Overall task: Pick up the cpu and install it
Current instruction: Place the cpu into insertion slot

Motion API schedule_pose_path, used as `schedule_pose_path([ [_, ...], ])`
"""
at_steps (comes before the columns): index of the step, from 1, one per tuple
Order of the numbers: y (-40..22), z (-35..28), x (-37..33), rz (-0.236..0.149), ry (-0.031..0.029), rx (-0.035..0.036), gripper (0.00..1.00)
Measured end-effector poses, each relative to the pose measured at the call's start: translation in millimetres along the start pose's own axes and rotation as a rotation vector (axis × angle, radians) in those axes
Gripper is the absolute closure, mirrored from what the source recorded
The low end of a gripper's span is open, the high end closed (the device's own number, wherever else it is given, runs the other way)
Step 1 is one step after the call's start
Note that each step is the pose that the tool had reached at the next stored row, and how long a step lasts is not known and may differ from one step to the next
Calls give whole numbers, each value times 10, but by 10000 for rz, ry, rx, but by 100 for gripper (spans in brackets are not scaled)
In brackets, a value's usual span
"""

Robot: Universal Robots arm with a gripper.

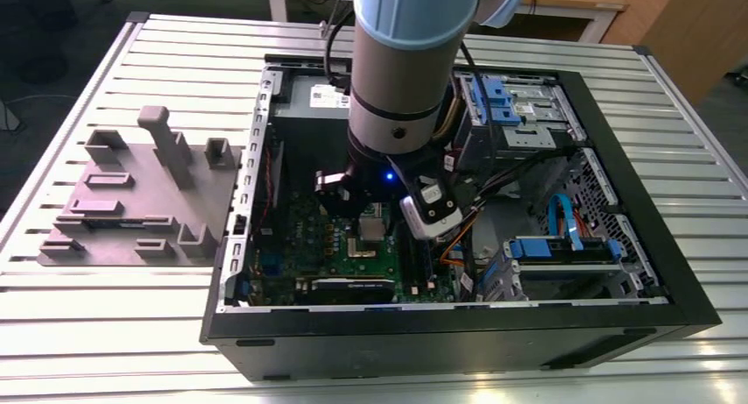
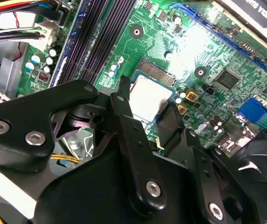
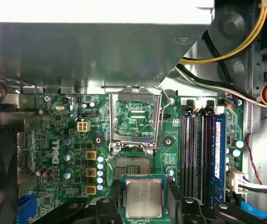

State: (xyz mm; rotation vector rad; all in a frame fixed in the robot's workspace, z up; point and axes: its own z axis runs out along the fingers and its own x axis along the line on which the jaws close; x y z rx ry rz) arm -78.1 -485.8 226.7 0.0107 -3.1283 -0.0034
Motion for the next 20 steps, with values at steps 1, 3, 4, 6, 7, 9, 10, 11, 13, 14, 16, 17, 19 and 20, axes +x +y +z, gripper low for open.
schedule_pose_path([
  [1, 0, 0, 0, 0, 0, 0, 53],
  [3, 0, 1, 0, 0, 0, 0, 53],
  [4, 0, 2, 0, 0, 0, 0, 53],
  [6, 0, 4, 0, 0, 1, 0, 53],
  [7, 1, 13, 1, 0, -2, -6, 53],
  [9, 0, 39, 23, 1, 0, 0, 53],
  [10, 0, 58, 38, 0, 0, -1, 53],
  [11, 0, 76, 48, 0, 0, 0, 53],
  [13, -3, 113, 54, -2, 3, 1, 53],
  [14, -4, 131, 56, -2, 5, 1, 53],
  [16, -4, 167, 58, -2, 6, 0, 53],
  [17, -4, 185, 62, 0, 6, 0, 53],
  [19, -4, 222, 67, 0, 6, 0, 53],
  [20, -4, 241, 70, 0, 6, -1, 53],
])
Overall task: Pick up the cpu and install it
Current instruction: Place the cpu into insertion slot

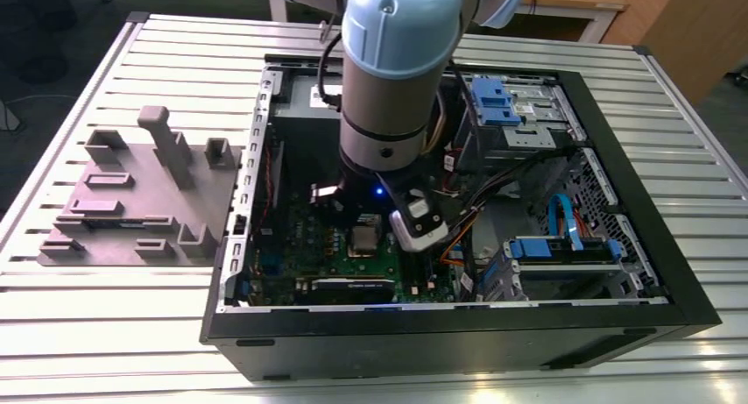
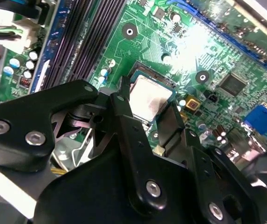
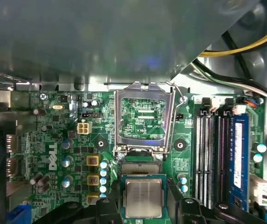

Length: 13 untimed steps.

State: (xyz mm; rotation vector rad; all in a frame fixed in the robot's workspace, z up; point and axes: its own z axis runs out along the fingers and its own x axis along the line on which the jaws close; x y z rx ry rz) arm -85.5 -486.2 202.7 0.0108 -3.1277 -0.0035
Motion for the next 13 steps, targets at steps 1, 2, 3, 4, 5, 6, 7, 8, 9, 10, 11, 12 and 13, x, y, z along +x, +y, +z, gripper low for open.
schedule_pose_path([
  [1, 0, 18, 4, 1, 0, 0, 53],
  [2, 0, 29, 6, 0, 0, 1, 53],
  [3, 0, 38, 7, -1, 0, 1, 53],
  [4, 0, 47, 9, 0, 1, 2, 53],
  [5, 0, 55, 9, 0, 0, 1, 53],
  [6, -1, 59, 10, 14, 1, 2, 53],
  [7, 0, 64, 11, 46, 0, 1, 53],
  [8, 0, 70, 14, 75, 0, 0, 53],
  [9, 0, 77, 17, 82, 0, -1, 53],
  [10, 0, 84, 18, 82, 0, -1, 53],
  [11, 0, 90, 18, 82, 0, -1, 53],
  [12, 0, 95, 18, 81, 0, -1, 53],
  [13, 0, 97, 18, 81, 0, -2, 53],
])
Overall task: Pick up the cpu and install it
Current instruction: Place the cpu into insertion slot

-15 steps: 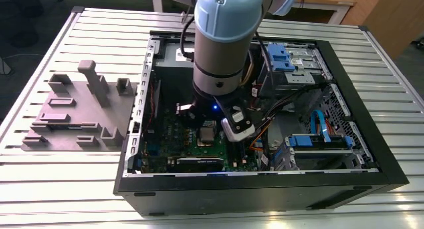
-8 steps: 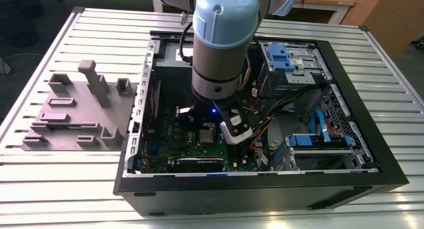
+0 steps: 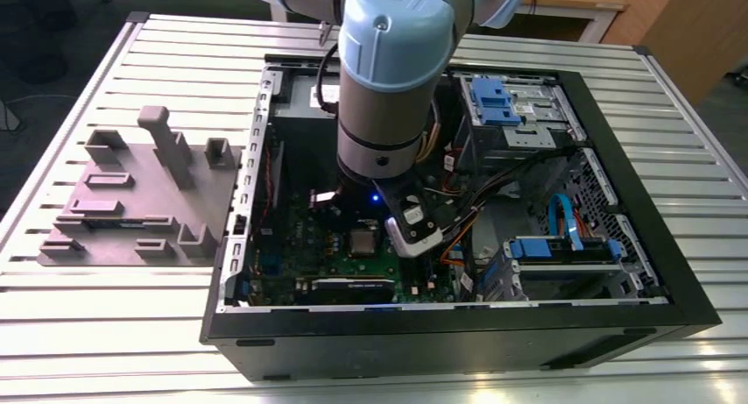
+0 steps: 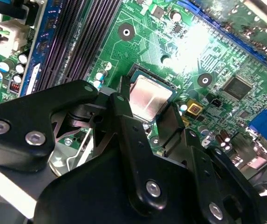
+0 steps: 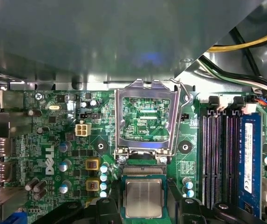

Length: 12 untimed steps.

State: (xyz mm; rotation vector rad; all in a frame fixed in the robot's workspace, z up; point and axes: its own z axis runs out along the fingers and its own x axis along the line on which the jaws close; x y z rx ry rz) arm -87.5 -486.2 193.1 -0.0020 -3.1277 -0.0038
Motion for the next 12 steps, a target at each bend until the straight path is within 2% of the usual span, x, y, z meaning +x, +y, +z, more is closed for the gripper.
schedule_pose_path([
  [12, 1, 11, 0, 0, -1, -35, 53],
])
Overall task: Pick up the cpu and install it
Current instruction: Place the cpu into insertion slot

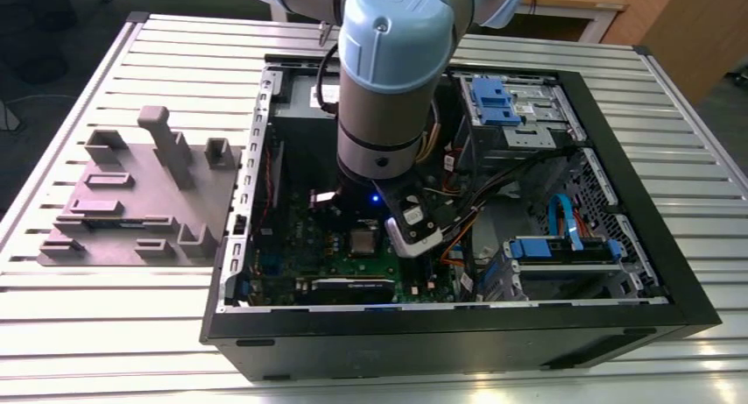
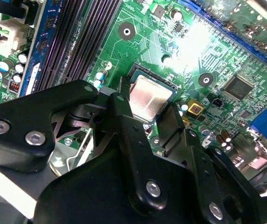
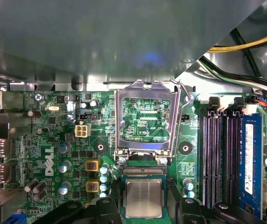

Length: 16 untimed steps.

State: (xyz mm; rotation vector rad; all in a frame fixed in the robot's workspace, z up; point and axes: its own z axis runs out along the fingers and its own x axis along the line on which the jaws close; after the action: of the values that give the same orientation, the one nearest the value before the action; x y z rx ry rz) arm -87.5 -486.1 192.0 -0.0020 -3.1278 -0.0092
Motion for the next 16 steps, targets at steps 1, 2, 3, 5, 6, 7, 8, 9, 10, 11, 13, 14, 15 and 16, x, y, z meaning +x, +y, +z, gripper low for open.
schedule_pose_path([
  [1, 0, 5, 0, 0, 0, -1, 53],
  [2, 0, 11, 0, 0, 0, 0, 53],
  [3, 0, 15, 0, 0, 1, 2, 53],
  [5, 0, 16, 0, 0, 2, 3, 53],
  [6, 0, 17, 0, 0, 1, 1, 53],
  [7, 0, 19, -5, 0, 1, 1, 53],
  [8, 0, 20, -6, 0, 1, 1, 53],
  [9, 0, 22, -6, 0, 1, 1, 53],
  [10, 0, 24, -6, 0, 1, 2, 53],
  [11, 0, 27, -6, 0, 1, 1, 53],
  [13, 0, 29, -6, 0, 1, 3, 53],
  [14, 0, 29, -6, 0, 2, 4, 53],
  [15, 0, 29, -6, 0, 2, 3, 53],
  [16, 0, 30, -6, 0, 1, 2, 53],
])
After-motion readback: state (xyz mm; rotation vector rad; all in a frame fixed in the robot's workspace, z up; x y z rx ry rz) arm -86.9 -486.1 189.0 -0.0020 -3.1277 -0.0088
